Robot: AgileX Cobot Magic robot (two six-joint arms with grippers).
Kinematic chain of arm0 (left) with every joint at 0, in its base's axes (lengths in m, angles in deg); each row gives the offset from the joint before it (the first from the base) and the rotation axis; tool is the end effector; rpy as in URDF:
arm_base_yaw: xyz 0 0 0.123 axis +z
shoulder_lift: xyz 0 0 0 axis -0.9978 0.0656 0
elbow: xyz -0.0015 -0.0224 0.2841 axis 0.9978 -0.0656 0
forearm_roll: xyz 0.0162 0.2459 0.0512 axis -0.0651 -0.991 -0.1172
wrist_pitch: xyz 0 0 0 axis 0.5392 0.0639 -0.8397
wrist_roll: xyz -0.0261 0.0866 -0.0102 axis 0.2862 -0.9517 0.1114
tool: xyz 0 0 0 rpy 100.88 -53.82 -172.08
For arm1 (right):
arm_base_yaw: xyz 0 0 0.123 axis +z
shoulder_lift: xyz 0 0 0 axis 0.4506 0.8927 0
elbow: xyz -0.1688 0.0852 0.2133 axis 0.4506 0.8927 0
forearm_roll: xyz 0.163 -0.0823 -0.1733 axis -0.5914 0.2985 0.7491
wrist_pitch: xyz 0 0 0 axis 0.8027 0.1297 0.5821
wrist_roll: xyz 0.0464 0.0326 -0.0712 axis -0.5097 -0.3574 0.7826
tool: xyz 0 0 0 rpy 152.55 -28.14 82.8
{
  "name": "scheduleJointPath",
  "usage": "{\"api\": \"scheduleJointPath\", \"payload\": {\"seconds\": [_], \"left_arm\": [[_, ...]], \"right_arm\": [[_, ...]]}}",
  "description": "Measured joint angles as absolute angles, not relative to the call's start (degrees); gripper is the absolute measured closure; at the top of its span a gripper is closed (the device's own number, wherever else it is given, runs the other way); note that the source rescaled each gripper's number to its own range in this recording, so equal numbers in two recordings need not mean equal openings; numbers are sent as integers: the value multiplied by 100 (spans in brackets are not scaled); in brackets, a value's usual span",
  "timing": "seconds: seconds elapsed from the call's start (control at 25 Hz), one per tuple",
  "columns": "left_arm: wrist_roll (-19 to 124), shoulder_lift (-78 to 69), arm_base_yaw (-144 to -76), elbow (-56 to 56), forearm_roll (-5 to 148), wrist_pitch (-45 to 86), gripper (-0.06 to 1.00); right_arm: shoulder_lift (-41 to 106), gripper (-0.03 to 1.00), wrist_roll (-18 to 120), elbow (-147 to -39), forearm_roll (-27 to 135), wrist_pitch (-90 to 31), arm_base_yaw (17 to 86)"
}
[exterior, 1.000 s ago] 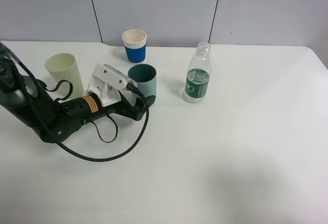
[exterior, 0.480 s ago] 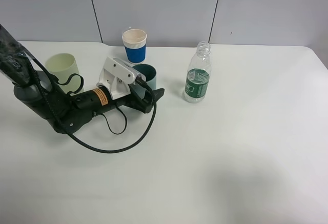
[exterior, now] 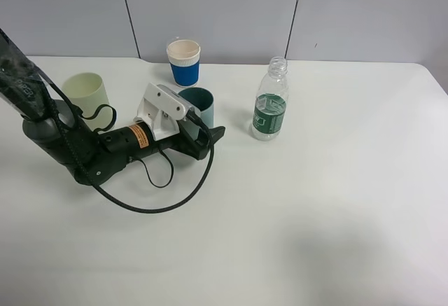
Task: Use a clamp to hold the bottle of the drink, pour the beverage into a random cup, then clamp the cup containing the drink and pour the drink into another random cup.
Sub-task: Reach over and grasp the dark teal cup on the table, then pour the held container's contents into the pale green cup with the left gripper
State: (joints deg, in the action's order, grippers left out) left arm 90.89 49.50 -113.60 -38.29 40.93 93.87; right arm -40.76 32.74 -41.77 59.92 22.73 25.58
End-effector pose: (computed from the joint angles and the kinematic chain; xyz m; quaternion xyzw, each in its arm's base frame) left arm 0.2975 -0.1817 0.0615 0.2771 0.7252 -0.2414 0.5822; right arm -0.0061 0.0023 0.2778 -0.0235 0.8539 -0.0112 0.5198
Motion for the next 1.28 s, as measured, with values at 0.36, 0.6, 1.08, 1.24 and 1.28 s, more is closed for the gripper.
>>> {"api": "scheduleJointPath", "payload": {"seconds": [0.36,0.6,1.08,1.24,1.28], "left_arm": [[9072,4954,-11360,-3825,4085,9391,92],[9067,4941,-11360,-3825,4048,9381,92],[9072,3775,-11360,-4440,4178,8599,92],[9072,3349,-11360,-4994,4700,8577,92],[9072,3248,-11360,-5118,4843,8577,92]], "right_arm": [[-4076,15,3274,-4177,5992,2273,2558],[-4076,15,3274,-4177,5992,2273,2558],[-4076,15,3274,-4177,5992,2273,2558],[-4076,15,3274,-4177,5992,2273,2558],[-4076,15,3274,-4177,5992,2273,2558]]}}
